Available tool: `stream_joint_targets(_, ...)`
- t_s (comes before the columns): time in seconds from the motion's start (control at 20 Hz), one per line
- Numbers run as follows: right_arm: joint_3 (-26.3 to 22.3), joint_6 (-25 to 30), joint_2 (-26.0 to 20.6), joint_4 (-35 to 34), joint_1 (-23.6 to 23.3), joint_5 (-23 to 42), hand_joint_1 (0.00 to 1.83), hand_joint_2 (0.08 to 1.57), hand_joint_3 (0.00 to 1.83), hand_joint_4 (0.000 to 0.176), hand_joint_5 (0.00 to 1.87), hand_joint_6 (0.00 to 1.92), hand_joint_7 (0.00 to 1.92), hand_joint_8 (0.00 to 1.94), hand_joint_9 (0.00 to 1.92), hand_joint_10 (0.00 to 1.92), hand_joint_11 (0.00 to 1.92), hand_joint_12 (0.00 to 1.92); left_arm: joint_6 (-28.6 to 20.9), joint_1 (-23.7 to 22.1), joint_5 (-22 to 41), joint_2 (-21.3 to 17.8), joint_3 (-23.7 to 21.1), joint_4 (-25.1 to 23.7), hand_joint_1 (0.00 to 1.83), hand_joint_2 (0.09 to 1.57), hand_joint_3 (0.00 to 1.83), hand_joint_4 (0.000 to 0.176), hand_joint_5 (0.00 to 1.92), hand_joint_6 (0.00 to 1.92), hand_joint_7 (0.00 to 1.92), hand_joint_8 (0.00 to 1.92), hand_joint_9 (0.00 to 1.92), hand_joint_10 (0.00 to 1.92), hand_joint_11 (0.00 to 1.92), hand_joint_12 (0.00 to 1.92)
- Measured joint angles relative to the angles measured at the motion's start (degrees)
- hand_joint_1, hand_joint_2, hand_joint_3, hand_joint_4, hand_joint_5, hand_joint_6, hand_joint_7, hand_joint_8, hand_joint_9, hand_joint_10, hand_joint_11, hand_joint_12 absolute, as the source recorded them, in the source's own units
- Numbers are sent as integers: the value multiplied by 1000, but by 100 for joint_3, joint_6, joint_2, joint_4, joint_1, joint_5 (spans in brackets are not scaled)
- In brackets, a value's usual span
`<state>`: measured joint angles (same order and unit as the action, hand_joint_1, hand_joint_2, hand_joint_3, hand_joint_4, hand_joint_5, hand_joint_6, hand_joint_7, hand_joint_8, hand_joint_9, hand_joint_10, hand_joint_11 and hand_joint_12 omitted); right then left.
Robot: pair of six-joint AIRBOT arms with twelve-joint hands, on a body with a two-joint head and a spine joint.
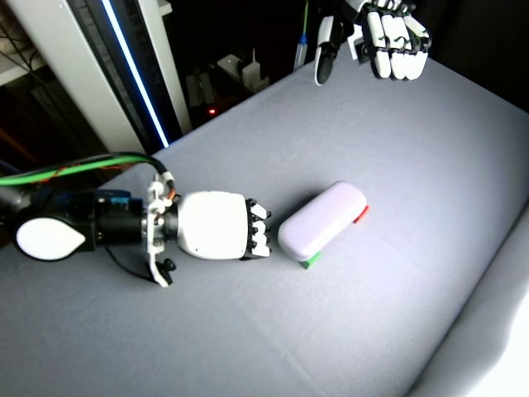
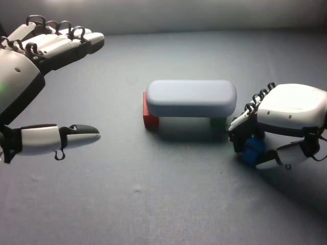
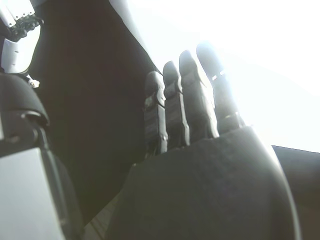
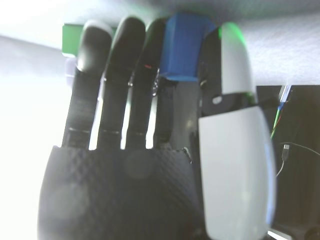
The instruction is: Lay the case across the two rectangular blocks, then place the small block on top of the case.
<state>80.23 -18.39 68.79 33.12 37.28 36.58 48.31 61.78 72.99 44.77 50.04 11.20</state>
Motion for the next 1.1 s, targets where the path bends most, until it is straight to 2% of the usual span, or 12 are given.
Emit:
stream_joint_targets(0.2,-20,0,-15,15,0,-7,1366,1134,1,0,888,1013,936,1110,898,1330,756,1537,-2,0,-9,11,0,-4,915,892,1,0,376,2,359,4,339,6,0,972)
stream_joint_targets(0.3,-103,0,-101,79,0,-35,1353,1160,3,0,860,1075,895,1202,809,1397,623,1579,-2,0,-11,13,0,0,917,899,2,0,377,1,364,3,342,5,0,949)
stream_joint_targets(0.35,-164,-2,-166,109,-13,-46,1251,1155,0,0,886,1025,927,1232,795,1317,647,1599,-4,0,-11,13,0,2,923,900,2,0,380,1,369,3,350,6,0,970)
stream_joint_targets(0.4,-203,0,-245,146,-52,-28,1252,1118,0,0,956,902,1005,1135,865,1181,701,1527,-11,0,-9,24,0,11,913,900,1,0,383,2,372,4,357,8,0,975)
stream_joint_targets(0.45,-256,2,-332,136,-109,31,1357,1097,0,0,977,862,1053,1001,908,1193,656,1478,-20,0,-9,37,0,15,914,901,1,0,381,1,372,3,356,7,0,973)
stream_joint_targets(0.5,-278,-11,-411,87,-153,157,1378,1082,0,0,964,918,1117,822,947,1162,676,1469,-33,22,-7,37,0,7,917,901,1,0,383,1,376,3,356,5,0,956)
stream_joint_targets(0.6,-326,-13,-557,-79,-236,483,1377,1078,1,0,973,983,1126,739,957,1122,707,1408,-42,61,-4,37,0,-9,903,899,0,0,381,0,384,3,360,4,0,915)
stream_joint_targets(0.75,-385,-31,-579,-205,-254,798,1374,1095,3,0,935,987,1059,920,946,1173,744,1462,-44,68,11,35,0,37,900,896,0,0,381,0,375,0,352,0,0,920)
stream_joint_targets(0.95,-393,-354,-581,-415,-632,1075,1376,1097,0,0,900,1027,1054,894,986,1145,852,1336,-57,144,76,35,-2,39,909,887,0,0,384,1,387,3,363,3,1,955)
stream_joint_targets(1.0,-365,-415,-579,-428,-752,1121,1383,1082,0,0,937,952,1083,847,1021,1123,874,1362,-57,144,79,35,-2,46,903,888,0,0,386,2,389,3,366,4,1,959)
stream_joint_targets(1.05,-332,-415,-577,-393,-811,1121,1387,1078,0,0,961,874,1076,875,1025,1153,878,1417,-59,144,87,35,-2,50,902,891,0,0,387,2,390,3,370,5,9,967)
stream_joint_targets(1.1,-264,-415,-542,-354,-861,1099,1383,1084,1,0,946,924,1077,865,990,1168,813,1371,-59,144,90,35,0,52,885,890,0,0,382,0,390,2,369,4,6,963)
